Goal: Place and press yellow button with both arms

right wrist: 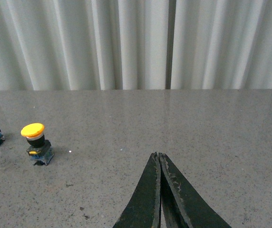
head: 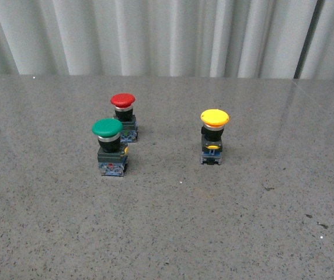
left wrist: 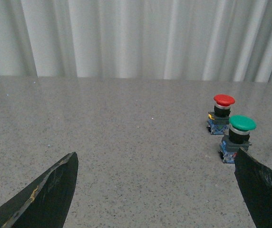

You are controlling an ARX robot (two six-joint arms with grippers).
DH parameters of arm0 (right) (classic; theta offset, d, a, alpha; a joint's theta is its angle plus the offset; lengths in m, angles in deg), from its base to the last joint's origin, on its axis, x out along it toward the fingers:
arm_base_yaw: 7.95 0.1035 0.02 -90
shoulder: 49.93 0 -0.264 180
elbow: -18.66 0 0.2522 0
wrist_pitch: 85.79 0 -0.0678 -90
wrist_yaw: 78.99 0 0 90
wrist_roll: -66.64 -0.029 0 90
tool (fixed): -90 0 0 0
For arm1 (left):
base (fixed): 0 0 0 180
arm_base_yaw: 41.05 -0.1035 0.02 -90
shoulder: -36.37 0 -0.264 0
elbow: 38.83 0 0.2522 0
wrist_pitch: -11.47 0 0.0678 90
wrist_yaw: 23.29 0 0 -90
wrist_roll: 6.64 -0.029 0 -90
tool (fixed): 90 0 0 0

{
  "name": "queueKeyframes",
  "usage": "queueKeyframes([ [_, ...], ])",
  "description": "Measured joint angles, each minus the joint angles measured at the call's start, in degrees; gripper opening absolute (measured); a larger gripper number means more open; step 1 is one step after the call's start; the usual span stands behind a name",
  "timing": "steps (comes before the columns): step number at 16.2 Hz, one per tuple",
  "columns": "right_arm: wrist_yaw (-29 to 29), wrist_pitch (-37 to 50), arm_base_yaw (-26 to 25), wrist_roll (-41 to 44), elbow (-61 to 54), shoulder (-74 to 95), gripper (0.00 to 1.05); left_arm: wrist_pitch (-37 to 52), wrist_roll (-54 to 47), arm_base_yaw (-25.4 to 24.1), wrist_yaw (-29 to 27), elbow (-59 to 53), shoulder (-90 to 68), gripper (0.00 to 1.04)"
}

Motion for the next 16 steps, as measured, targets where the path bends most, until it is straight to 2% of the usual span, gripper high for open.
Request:
queueKeyframes([
  [15, 0.02, 0.94, 0.0, 0.22, -6.69, -5.57, 0.02, -0.02, 0.0, 0.0, -0.02, 0.0, 0.0, 0.98],
  [16, 0.0, 0.98, 0.0, 0.24, -6.69, -5.57, 0.14, -0.02, 0.0, 0.0, 0.0, 0.0, 0.0, 0.98],
])
